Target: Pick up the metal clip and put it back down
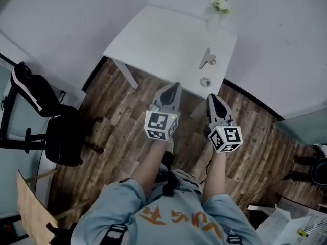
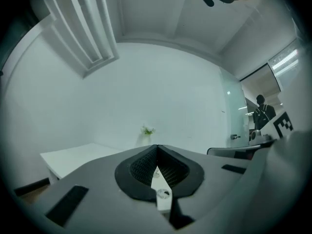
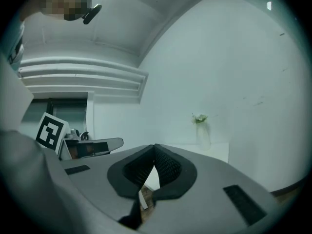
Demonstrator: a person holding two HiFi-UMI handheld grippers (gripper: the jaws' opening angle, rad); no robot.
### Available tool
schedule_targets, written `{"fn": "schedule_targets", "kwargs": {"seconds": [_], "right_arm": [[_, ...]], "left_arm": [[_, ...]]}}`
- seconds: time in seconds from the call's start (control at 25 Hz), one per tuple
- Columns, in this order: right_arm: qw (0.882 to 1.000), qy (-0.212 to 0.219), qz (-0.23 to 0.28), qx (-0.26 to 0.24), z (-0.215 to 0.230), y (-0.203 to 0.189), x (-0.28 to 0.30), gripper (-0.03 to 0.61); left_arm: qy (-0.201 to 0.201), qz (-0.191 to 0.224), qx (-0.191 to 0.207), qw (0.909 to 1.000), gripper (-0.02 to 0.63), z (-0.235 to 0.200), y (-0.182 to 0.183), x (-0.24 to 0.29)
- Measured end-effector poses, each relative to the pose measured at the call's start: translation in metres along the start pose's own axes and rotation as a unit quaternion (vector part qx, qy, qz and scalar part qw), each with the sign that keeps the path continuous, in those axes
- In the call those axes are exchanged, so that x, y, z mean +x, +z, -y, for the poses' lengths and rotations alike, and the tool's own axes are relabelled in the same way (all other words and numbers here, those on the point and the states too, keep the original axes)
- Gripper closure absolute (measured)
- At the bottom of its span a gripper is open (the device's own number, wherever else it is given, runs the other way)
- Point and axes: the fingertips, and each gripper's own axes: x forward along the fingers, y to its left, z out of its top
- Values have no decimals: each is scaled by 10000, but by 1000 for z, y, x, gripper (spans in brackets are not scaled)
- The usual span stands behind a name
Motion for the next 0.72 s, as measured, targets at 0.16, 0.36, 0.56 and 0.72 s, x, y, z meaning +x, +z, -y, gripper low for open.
{"fn": "schedule_targets", "kwargs": {"seconds": [0.16,0.36,0.56,0.72], "right_arm": [[9990,-379,-184,161,52,-5,21,566],[9953,-627,-678,291,111,-24,21,565],[9923,-528,-985,526,165,-44,55,551],[9872,-270,-1329,845,195,-65,89,534]], "left_arm": [[-313,-23,-76,9995,589,5,1,56],[-284,-311,-401,9983,589,3,-27,96],[-6,-590,-449,9973,589,-7,-53,133],[345,-805,-634,9941,589,-21,-77,158]]}}
